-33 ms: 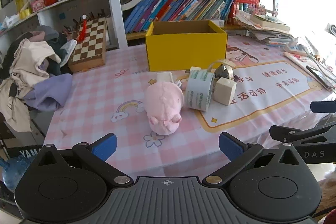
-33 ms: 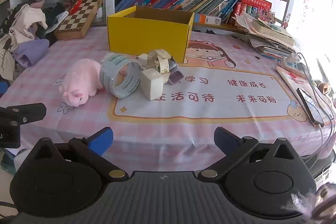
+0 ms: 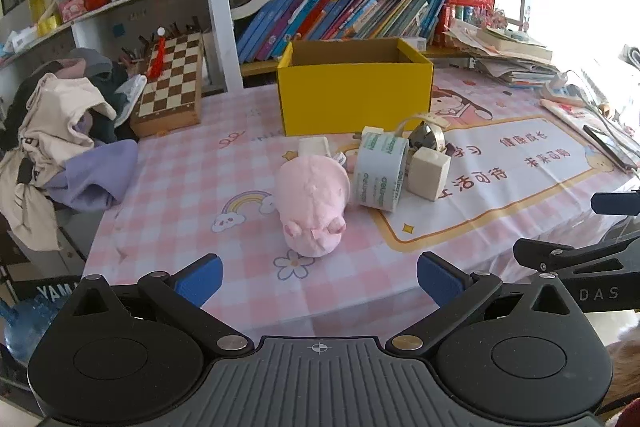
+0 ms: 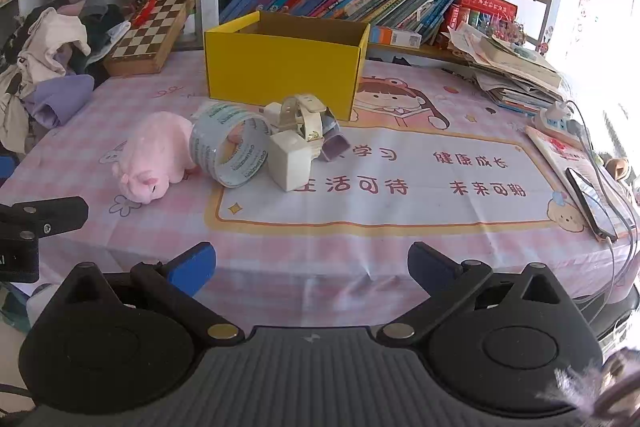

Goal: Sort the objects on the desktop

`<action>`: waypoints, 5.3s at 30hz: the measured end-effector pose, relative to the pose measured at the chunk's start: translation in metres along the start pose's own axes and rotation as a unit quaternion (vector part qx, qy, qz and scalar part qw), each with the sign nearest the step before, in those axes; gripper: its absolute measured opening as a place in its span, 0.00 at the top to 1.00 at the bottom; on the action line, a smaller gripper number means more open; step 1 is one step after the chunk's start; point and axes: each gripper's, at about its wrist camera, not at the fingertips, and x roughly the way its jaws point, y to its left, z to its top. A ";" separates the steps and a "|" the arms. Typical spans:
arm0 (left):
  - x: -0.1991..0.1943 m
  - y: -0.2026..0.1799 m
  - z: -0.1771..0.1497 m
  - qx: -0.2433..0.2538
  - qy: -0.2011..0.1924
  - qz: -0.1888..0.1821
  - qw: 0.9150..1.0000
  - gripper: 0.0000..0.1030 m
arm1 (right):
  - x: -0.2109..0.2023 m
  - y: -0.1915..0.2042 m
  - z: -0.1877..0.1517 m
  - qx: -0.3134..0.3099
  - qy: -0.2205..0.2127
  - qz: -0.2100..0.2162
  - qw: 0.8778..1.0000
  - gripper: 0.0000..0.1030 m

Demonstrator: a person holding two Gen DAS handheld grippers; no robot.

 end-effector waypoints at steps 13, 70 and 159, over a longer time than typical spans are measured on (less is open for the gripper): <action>-0.003 0.004 -0.001 -0.007 -0.002 -0.006 1.000 0.00 | -0.002 0.003 -0.002 -0.002 -0.002 -0.004 1.000 0.00; 0.002 0.009 -0.003 -0.005 -0.001 -0.018 1.000 0.00 | 0.000 0.008 -0.001 -0.005 0.003 -0.013 1.000 0.00; 0.029 0.018 0.010 0.037 0.010 -0.072 0.997 0.00 | 0.027 0.016 0.024 -0.016 -0.031 -0.004 0.999 0.00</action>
